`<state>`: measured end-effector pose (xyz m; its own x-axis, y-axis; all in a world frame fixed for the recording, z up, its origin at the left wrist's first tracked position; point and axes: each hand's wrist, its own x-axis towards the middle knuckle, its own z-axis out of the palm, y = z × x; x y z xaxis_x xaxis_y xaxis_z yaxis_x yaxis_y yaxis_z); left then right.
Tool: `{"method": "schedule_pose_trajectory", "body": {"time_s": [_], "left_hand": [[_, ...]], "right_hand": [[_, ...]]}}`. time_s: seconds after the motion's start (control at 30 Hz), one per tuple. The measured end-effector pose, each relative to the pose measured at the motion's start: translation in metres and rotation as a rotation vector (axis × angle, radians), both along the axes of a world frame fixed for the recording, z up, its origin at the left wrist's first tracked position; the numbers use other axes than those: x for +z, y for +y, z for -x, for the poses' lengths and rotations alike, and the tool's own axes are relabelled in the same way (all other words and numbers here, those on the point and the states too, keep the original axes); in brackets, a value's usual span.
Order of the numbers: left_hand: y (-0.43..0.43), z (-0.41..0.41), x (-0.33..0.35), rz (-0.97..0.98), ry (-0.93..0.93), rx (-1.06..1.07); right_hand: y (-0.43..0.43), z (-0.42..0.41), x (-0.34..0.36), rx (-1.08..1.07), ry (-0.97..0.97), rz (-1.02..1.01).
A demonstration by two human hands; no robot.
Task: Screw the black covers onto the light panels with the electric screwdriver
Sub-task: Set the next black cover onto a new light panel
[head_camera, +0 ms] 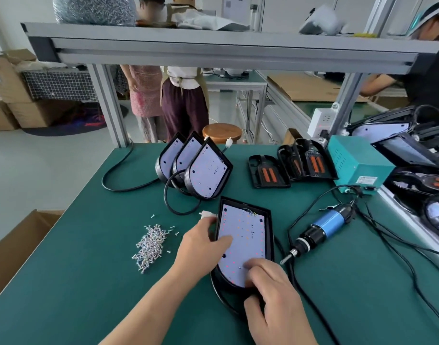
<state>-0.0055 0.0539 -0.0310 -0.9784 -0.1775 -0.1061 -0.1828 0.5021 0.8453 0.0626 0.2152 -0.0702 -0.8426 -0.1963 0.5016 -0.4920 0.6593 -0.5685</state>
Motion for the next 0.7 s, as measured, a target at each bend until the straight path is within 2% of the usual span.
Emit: {"method": "schedule_pose_trajectory", "body": {"time_s": [0.17, 0.33, 0.5, 0.57, 0.63, 0.7], "left_hand": [[0.001, -0.004, -0.020, -0.153, 0.046, 0.048], [-0.005, -0.004, -0.029, -0.092, 0.134, 0.025], [-0.002, -0.007, -0.030, -0.106, 0.176, 0.043], [-0.001, -0.006, -0.031, -0.141, 0.185, 0.056], [-0.001, -0.006, -0.031, -0.151, 0.187, 0.048], [-0.001, -0.006, -0.031, -0.170, 0.193, 0.045]], "right_hand": [[0.000, 0.009, -0.006, 0.046, -0.021, -0.011], [-0.003, 0.022, -0.009, 0.024, 0.050, 0.047], [0.009, 0.039, 0.019, -0.030, 0.123, 0.221], [0.023, 0.081, 0.042, -0.121, -0.010, 0.298], [0.034, 0.137, 0.058, -0.199, -0.351, 0.316], [0.044, 0.189, 0.059, -0.295, -0.569, 0.169]]}}
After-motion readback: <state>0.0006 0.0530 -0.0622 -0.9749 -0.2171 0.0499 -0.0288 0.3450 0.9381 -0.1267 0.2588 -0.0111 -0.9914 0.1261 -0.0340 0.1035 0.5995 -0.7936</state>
